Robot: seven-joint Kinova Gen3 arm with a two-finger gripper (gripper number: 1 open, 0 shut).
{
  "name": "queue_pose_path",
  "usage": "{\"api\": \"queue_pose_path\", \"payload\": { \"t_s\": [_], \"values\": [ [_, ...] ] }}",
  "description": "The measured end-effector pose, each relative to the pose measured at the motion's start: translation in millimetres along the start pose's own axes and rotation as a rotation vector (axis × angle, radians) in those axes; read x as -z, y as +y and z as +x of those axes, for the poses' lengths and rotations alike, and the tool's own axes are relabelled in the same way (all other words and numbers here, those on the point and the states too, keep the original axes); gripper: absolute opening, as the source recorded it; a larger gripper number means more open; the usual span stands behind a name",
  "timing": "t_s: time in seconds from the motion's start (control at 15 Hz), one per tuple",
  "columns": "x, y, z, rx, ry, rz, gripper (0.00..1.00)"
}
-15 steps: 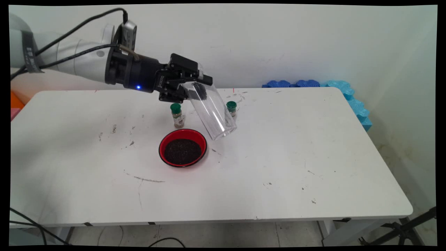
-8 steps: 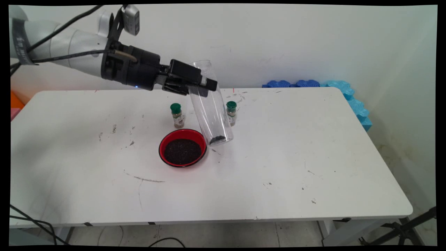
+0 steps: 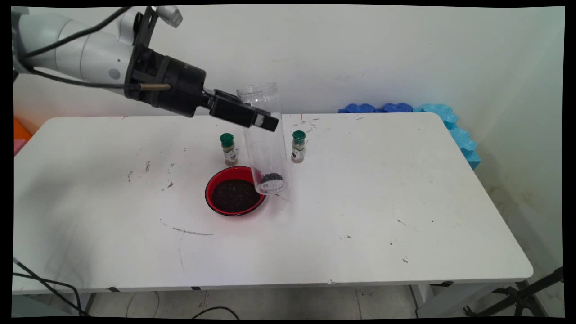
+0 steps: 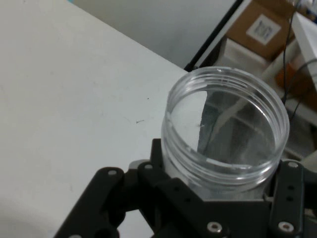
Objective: Pour the black seasoning powder in the red bowl, then place the picked object on the table
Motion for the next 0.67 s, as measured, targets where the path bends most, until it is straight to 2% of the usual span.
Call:
{"api": "queue_pose_path", "payload": {
  "t_s": [0.27, 0.67],
  "values": [
    [0.1, 7.5, 0.6, -0.161, -0.021, -0.002, 0.0],
    [-0.1, 11.4, -3.3, -0.342, -0.036, 0.035, 0.0]
  ]
}}
